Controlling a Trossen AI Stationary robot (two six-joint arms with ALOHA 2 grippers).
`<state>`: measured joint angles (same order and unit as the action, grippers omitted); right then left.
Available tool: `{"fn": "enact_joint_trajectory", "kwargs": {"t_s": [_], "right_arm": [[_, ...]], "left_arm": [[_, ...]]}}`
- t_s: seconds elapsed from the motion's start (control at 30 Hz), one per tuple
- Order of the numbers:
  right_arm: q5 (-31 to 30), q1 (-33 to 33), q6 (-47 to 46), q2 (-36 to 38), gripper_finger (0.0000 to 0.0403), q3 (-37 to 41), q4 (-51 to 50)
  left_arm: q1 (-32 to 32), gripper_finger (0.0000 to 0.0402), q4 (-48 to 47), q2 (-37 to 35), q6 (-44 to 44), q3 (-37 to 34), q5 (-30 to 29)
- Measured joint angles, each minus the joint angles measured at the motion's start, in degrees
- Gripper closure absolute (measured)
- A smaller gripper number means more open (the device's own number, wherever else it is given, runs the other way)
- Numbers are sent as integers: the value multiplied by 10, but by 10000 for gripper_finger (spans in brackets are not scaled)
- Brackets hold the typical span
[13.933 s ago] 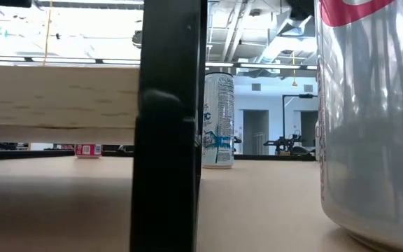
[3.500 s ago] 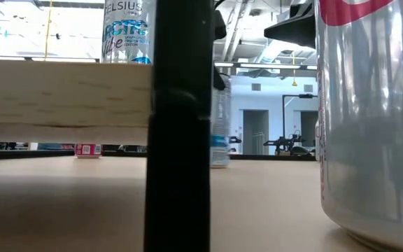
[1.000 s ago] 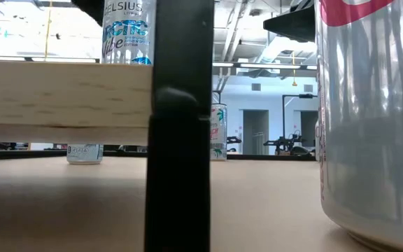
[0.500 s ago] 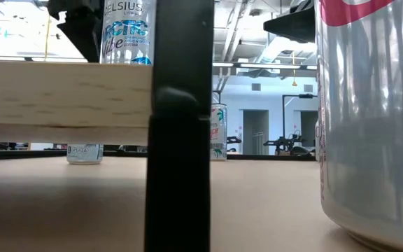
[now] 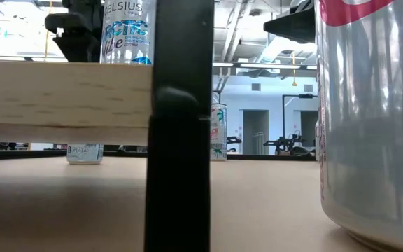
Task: Place canned beverage on shelf
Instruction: Put the white and blue soda can on the shelf aligned with the other white and blue soda can
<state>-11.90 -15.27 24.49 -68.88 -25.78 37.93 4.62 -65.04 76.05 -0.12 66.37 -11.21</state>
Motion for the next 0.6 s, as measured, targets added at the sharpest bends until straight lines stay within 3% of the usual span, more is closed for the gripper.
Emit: {"fn": "enact_joint_trajectory", "kwargs": {"t_s": [0.6], "right_arm": [[0,0,2,0,372,0,0]], "left_arm": [[0,40,24,-2,7,-28,4]]}}
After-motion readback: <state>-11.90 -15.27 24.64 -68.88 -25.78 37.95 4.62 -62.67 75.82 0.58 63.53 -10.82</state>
